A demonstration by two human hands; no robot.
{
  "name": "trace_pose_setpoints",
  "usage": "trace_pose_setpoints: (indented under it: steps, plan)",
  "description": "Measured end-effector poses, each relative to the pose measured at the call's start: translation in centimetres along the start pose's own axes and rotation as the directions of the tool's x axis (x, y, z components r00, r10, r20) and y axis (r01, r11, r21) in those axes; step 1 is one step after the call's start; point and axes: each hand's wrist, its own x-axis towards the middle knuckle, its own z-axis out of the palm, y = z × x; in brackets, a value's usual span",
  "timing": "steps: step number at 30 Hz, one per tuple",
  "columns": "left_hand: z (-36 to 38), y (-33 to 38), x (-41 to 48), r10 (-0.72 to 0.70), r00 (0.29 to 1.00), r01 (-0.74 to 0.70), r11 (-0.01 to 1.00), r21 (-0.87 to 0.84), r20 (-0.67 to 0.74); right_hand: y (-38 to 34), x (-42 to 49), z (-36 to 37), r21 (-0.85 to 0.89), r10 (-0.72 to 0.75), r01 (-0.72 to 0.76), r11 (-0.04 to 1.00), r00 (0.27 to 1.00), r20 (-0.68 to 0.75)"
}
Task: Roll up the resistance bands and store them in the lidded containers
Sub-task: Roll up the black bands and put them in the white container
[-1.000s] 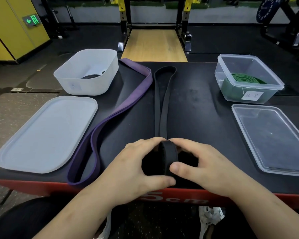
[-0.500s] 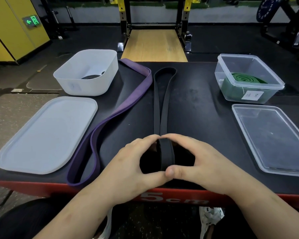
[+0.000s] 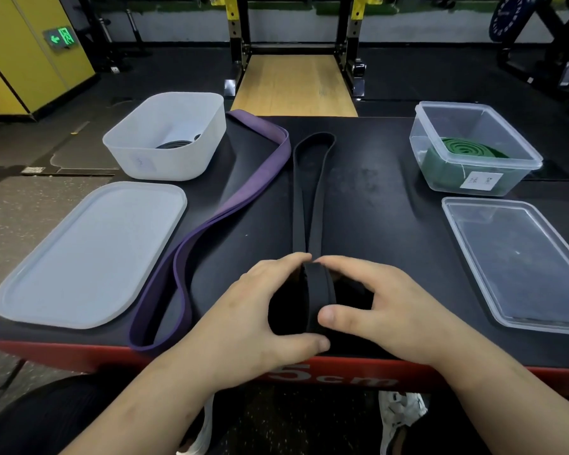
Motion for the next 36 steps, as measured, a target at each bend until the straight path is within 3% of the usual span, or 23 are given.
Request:
trace_pose_setpoints:
  steps: [8, 16, 22, 31, 36]
  plan:
    - [0.0, -0.2, 0.2, -0.017, 0.999, 0.017, 1.000, -0.009, -0.027, 0.0, -0.1, -0.1, 0.008, -0.006, 0.006, 1.000, 1.000, 0.018]
    - [-1.7, -1.3, -0.1, -0.039, 0.985, 0.052, 0.996, -0.074, 0.167, 0.6, 0.2, -0.6, -0.041, 0.081, -0.078, 0.996, 0.994, 0.078]
    - [-1.4, -1.3, 0.0, -0.045, 0.984, 0.053, 0.998, -0.043, 0.173, 0.6, 0.2, -1.2, 0.000, 0.112, -0.113, 0.994, 0.987, 0.118]
    - [-0.7, -1.3, 0.1, -0.028, 0.990, 0.027, 1.000, 0.013, 0.136, 0.9, 0.1, 0.9, -0.068, 0.076, -0.079, 0.995, 0.996, -0.049]
    - [-0.6, -0.9, -0.2, -0.031, 0.990, 0.032, 0.999, -0.001, 0.141, 0.4, 0.0, -0.8, -0.028, 0.087, -0.085, 0.996, 0.991, 0.106]
